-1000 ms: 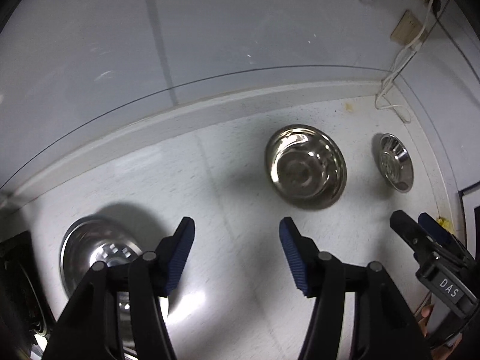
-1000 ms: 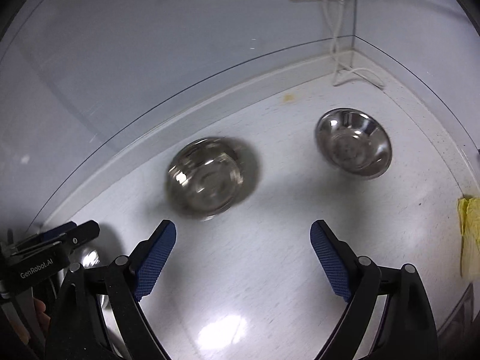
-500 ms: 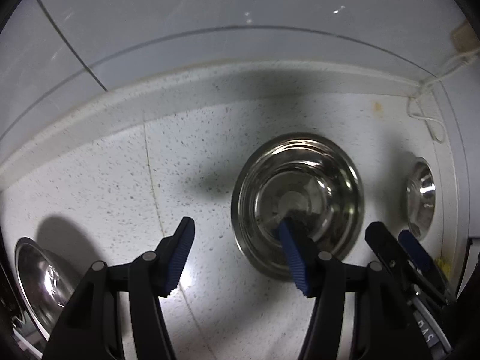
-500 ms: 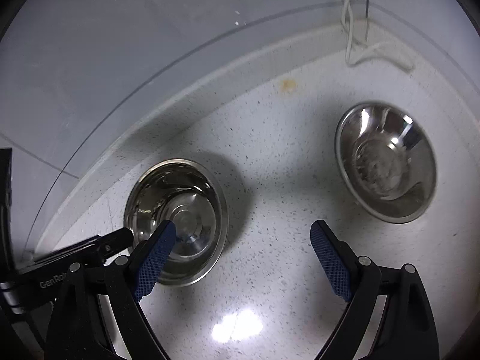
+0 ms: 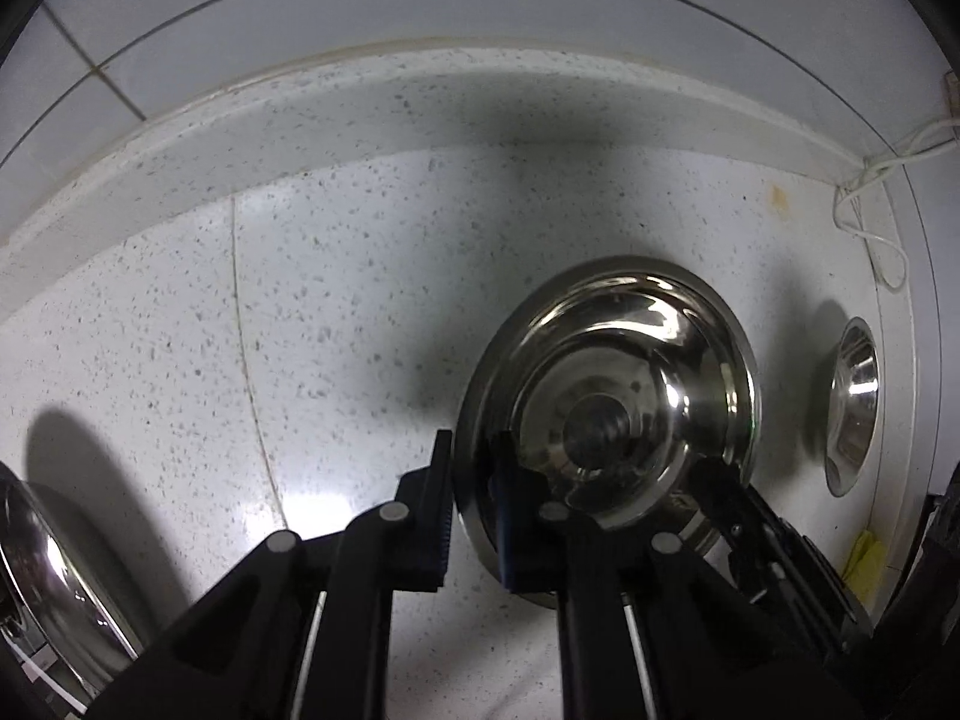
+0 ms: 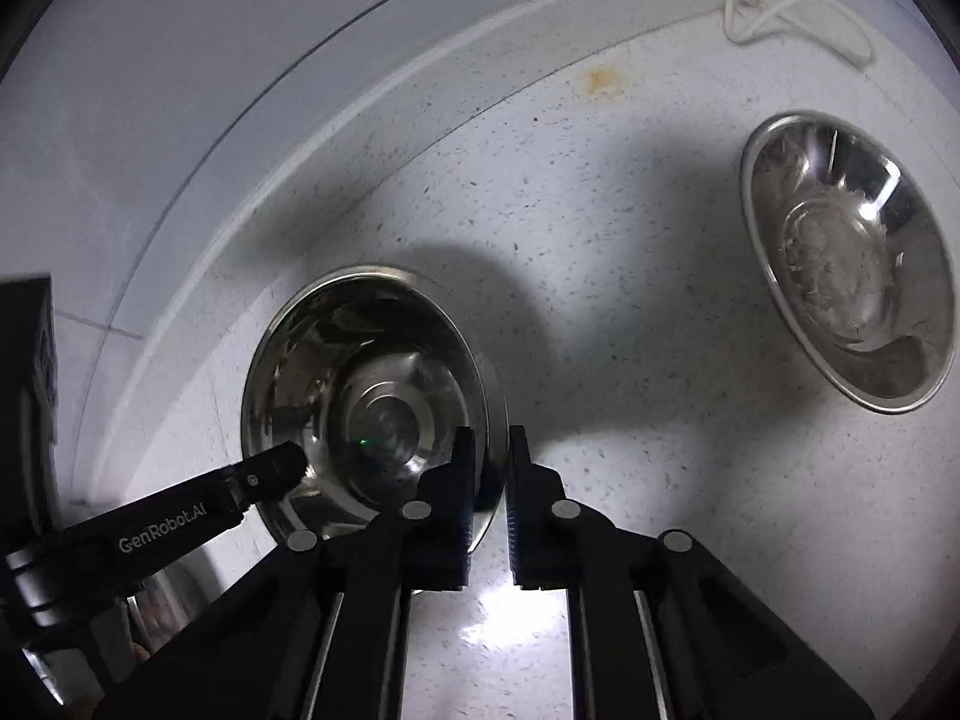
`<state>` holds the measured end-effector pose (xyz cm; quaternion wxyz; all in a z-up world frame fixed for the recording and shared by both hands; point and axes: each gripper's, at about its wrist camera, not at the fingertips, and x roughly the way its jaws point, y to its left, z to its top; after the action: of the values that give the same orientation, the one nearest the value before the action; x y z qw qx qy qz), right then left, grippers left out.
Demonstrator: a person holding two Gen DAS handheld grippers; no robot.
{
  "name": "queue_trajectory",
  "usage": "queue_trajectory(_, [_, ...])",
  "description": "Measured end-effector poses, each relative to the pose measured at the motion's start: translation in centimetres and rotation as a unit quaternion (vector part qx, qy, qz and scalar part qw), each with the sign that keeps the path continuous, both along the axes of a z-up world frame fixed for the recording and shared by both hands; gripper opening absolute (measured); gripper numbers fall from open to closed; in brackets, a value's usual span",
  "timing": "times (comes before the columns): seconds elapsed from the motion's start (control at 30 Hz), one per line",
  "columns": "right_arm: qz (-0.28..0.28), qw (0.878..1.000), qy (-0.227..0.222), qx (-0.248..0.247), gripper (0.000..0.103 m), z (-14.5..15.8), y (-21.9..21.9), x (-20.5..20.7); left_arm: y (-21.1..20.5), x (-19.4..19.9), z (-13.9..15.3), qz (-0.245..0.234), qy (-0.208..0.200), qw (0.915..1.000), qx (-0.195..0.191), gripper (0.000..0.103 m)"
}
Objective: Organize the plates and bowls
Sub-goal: 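Grasp the medium bowl rim with both tools and carry it to the stack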
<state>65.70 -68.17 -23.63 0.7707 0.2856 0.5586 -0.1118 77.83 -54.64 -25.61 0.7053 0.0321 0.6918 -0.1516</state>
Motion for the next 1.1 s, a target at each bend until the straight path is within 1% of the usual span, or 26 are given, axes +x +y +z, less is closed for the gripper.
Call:
queue_trajectory(0.13, [0.006, 1.0, -0.002, -0.008, 0.009, 0.9, 0.8, -1.1, 0.9, -1.2, 1.2, -0.008, -0.008, 0.9999, -0.009, 0.011])
queue_trajectory(0.3, [0.023, 0.999, -0.02, -0.034, 0.009, 4.6, 3.3, -3.0, 3.7, -2.9, 4.6, -0.015, -0.037, 0.9991, -0.011, 0.012])
queue_trajectory(0.43, [0.052, 0.997, -0.043, -0.047, 0.01, 7.9, 7.1, -3.4, 8.9, -3.6, 8.0, 0.008, -0.064, 0.9978, -0.014, 0.012])
queue_trajectory(0.53, [0.087, 0.993, -0.053, -0.062, 0.011, 9.5, 11.8, -3.0, 13.3, -3.6, 9.9, 0.037, -0.083, 0.9959, -0.006, 0.012])
queue_trajectory(0.57, [0.096, 0.992, -0.056, -0.065, 0.011, 9.7, 13.0, -2.7, 15.0, -3.6, 10.3, 0.049, -0.088, 0.9949, -0.003, 0.012])
queue_trajectory(0.63, [0.12, 0.989, -0.064, -0.066, 0.012, 10.5, 16.0, -2.5, 18.4, -3.8, 11.3, 0.069, -0.095, 0.9931, 0.001, 0.012])
queue_trajectory(0.7, [0.141, 0.986, -0.071, -0.06, 0.012, 11.0, 18.9, -2.3, 21.5, -4.3, 11.6, 0.087, -0.098, 0.9913, 0.006, 0.012])
queue_trajectory(0.77, [0.164, 0.982, -0.074, -0.058, 0.012, 11.2, 21.8, -2.2, 23.7, -4.8, 11.5, 0.103, -0.098, 0.9898, 0.011, 0.012])
queue_trajectory(0.83, [0.182, 0.979, -0.073, -0.054, 0.012, 11.1, 24.0, -2.3, 26.7, -5.4, 11.3, 0.118, -0.095, 0.9884, 0.017, 0.012])
queue_trajectory(0.9, [0.2, 0.976, -0.067, -0.05, 0.012, 10.6, 26.6, -2.6, 29.3, -6.0, 10.6, 0.133, -0.087, 0.987, 0.021, 0.012])
queue_trajectory(1.03, [0.226, 0.972, -0.047, -0.05, 0.012, 8.9, 29.8, -2.7, 32.4, -6.6, 8.4, 0.152, -0.069, 0.9856, 0.028, 0.013])
queue_trajectory(1.1, [0.231, 0.971, -0.035, -0.045, 0.012, 7.9, 30.6, -2.7, 33.0, -7.1, 7.1, 0.159, -0.059, 0.985, 0.032, 0.012])
